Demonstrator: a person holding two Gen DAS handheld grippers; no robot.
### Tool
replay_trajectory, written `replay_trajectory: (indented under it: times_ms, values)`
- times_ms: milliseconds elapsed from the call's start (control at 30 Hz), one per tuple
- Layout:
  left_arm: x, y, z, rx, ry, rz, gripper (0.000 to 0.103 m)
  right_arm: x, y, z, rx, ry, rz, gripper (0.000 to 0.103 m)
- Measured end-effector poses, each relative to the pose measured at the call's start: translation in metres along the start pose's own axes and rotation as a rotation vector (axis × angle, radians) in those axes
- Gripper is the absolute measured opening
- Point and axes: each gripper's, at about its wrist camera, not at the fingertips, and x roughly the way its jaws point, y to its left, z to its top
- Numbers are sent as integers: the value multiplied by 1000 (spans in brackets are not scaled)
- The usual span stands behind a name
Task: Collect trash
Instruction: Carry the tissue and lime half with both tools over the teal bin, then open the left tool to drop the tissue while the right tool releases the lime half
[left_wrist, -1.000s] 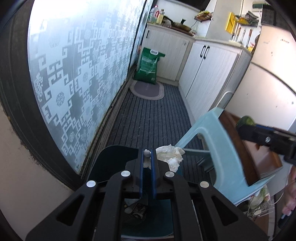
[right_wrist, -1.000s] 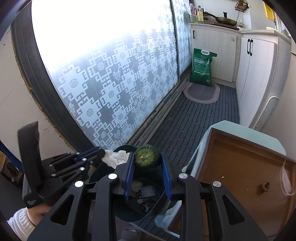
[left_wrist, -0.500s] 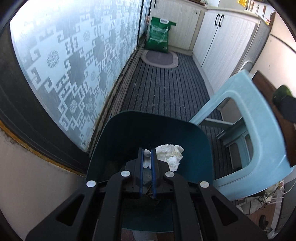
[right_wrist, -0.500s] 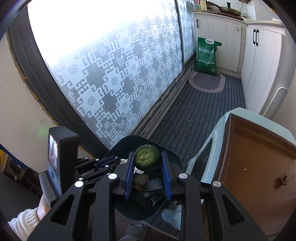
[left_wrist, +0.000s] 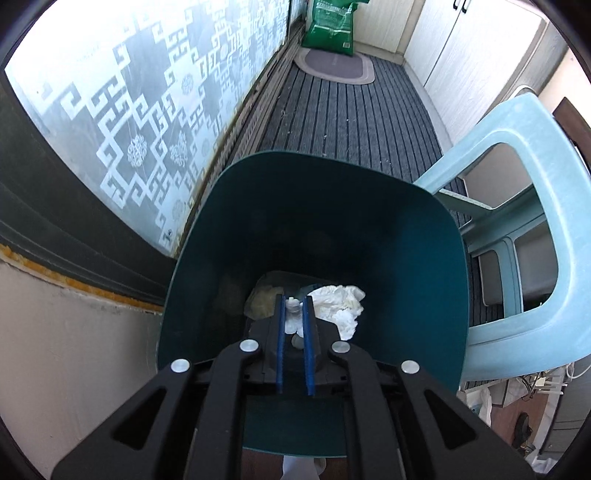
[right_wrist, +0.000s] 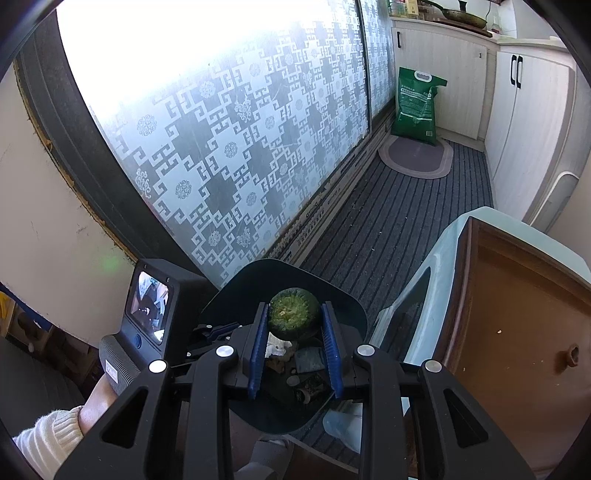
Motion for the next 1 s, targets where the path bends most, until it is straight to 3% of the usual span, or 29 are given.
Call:
replay_trajectory:
  times_ms: [100,200,600,867,1000]
  values:
    - [-2,3,0,-18,-7,4,14,7,2,-2,-3,25,2,29]
    - [-18,6,3,-34,-74,-11,17,16,4,-5,-2,57,18,29]
    - [-104,4,3,-48,-438,-150,26,36,10,-11,-27,109,-2,28]
    - [-161,8,-9,-70,-713,-279,45,54,15,-16,-23,153,29,28]
    - [-177,9,-14,-81,-792,-340,48,67,22,-21,-41,185,19,28]
